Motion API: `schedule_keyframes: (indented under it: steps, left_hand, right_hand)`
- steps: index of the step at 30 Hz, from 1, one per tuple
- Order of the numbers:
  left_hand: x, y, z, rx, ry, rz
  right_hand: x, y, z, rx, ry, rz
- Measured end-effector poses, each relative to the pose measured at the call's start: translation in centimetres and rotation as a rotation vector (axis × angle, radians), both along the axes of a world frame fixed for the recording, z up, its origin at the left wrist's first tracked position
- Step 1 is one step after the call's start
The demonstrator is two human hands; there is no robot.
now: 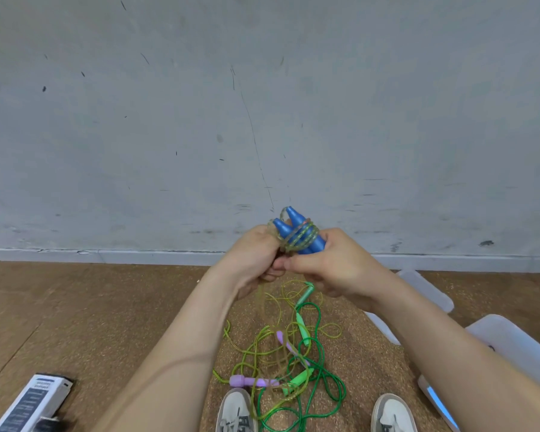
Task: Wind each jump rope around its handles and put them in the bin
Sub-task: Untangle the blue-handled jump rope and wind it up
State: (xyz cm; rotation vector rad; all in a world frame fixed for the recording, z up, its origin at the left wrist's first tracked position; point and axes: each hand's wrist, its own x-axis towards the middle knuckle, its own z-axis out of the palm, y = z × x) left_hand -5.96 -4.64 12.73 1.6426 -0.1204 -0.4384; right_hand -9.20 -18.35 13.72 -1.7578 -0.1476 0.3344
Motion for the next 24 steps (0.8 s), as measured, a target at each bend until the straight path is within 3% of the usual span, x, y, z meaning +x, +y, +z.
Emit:
schedule_keyframes:
  steps: [11,14,17,19,21,24]
  left_hand:
    - [0.1,-0.2,-1.3,0.42,-0.182,-0.011]
    - [0.0,-0.2,-1.0,0.685,-0.437,0.003]
    - [-0.8,0.0,0.2,0.964,-0.728,-0.061]
    - [-1.3,0.0,0.9,1.075,-0.846,-0.11]
    - [-1.7,-0.3,1.3,1.115,-0.922,-0.155]
    - [-1.7,-0.4,1.8,1.049,-0.939,-0.194]
  right_hand:
    - [1.5,-0.4,-0.8,0.125,0.205,-0.162]
    - [1.8,-0.8,-1.0,0.085,0.199,-0.208]
    - [2.5,-1.4,-1.6,-0.142,0.093,-0.33]
    - [3.1,-1.7,-2.3,-0.457,-0.024,-0.36]
    - [3.3,-1.5,-2.9,-0.782,-0.121,-0.292]
    - [3.1,-0.5,-3.6,-0.962,-0.216,-0.123]
